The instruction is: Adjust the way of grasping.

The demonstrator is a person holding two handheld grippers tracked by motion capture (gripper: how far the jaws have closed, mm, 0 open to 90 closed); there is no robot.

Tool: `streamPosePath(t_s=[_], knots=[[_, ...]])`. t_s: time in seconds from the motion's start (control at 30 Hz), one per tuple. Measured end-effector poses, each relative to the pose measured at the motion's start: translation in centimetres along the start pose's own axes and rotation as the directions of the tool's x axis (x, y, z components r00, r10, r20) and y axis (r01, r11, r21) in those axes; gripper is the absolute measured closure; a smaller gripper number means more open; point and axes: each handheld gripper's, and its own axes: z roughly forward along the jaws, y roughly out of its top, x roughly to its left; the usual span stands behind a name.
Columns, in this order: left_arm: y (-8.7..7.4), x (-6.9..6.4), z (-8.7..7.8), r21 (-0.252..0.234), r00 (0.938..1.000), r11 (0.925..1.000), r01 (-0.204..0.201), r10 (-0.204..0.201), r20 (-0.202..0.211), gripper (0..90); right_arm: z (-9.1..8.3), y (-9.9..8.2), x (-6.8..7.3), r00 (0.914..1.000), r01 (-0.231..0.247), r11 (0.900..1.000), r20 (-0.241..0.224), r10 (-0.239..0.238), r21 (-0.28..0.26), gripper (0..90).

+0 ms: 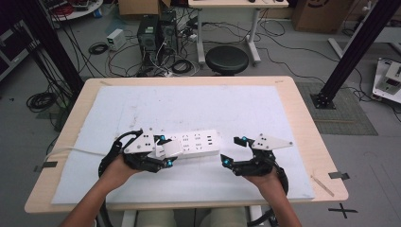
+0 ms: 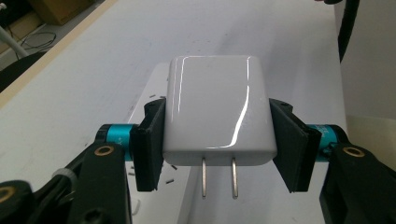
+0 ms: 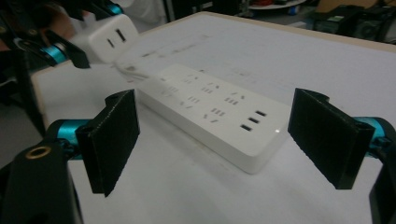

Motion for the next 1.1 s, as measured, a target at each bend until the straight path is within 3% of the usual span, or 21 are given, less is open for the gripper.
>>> streamPosePath(t_s=[0.23, 0.5, 0.63, 0.83, 1.1], knots=[[0.0, -0.8, 0.8, 0.001, 0.9987, 0.999, -0.044, 0.044, 0.026, 42.4, 1.4, 0.8, 1.0, 0.993, -0.048, 0.9985, -0.107, 0.05, 0.026, 16.9], [0.7, -1.3, 1.5, 0.006, 0.9926, 0.9932, -0.116, 0.116, 0.037, 42.4, 3.5, 1.2, 2.2, 0.9676, -0.083, 0.9931, -0.232, 0.1, 0.083, 16.9], [1.1, -1.6, 1.9, 0.007, 0.9876, 0.9889, -0.149, 0.148, 0.051, 42.4, 3.8, 1.5, 2.7, 0.9569, -0.098, 0.9904, -0.264, 0.12, 0.098, 16.9], [1.4, -1.9, 2.4, 0.008, 0.9823, 0.9837, -0.18, 0.179, 0.055, 42.4, 4.1, 1.6, 2.6, 0.9488, -0.116, 0.9859, -0.28, 0.146, 0.12, 16.9], [1.5, -2.1, 3.2, 0.017, 0.978, 0.9809, -0.194, 0.192, 0.081, 42.4, 4.9, 1.3, 2.5, 0.9222, -0.175, 0.9703, -0.317, 0.221, 0.167, 16.9]])
